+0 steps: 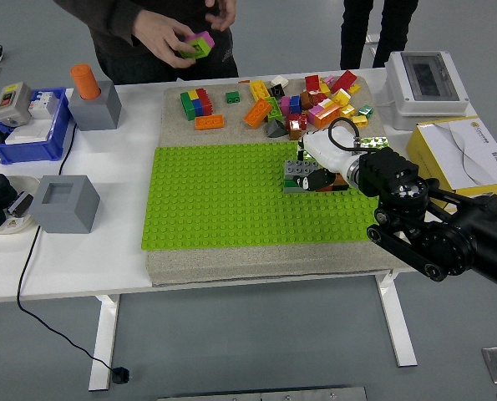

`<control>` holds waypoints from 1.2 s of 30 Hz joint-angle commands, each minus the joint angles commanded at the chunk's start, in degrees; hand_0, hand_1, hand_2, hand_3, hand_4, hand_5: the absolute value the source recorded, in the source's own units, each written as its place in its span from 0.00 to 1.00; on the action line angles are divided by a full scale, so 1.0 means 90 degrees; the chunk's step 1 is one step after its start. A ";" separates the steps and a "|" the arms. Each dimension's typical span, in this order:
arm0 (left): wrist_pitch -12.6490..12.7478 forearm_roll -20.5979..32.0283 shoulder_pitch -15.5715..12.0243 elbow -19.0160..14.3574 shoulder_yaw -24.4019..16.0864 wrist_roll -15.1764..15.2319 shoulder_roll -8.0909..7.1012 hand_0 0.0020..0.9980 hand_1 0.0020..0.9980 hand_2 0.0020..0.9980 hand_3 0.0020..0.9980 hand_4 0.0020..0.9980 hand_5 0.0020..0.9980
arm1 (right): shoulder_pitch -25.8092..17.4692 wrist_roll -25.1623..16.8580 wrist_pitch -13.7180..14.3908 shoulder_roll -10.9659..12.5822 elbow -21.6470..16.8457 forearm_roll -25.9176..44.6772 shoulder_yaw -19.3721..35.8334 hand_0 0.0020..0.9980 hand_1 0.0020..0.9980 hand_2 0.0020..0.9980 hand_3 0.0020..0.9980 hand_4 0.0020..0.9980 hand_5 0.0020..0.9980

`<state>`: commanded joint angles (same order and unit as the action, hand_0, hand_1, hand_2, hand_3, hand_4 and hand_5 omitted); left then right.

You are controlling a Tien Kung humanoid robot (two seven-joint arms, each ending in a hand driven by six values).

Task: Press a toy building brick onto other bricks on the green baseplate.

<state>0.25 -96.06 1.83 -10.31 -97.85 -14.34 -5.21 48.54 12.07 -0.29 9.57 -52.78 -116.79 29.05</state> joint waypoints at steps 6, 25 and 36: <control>-0.0006 -0.0034 0.0011 0.0000 -0.0012 0.0002 -0.0012 0.79 0.80 0.79 0.43 1.00 0.84 | 0.0012 -0.0025 0.0015 -0.0018 0.0071 0.0026 -0.0009 0.81 0.84 0.87 0.55 0.72 0.40; -0.0011 -0.0063 0.0049 0.0000 -0.0020 0.0023 -0.0028 0.79 0.80 0.79 0.43 1.00 0.84 | 0.0034 -0.0089 0.0069 -0.0030 0.0257 0.0051 -0.0046 0.81 0.84 0.87 0.57 0.72 0.40; -0.0015 -0.0074 0.0058 0.0000 -0.0031 0.0024 -0.0034 0.79 0.80 0.79 0.43 1.00 0.84 | 0.0056 -0.0109 0.0090 -0.0025 0.0272 -0.0010 -0.0063 0.81 0.84 0.87 0.65 0.72 0.39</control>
<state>0.12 -96.72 2.35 -10.31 -98.13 -14.13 -5.52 49.04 11.10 0.53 9.35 -50.34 -116.89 28.48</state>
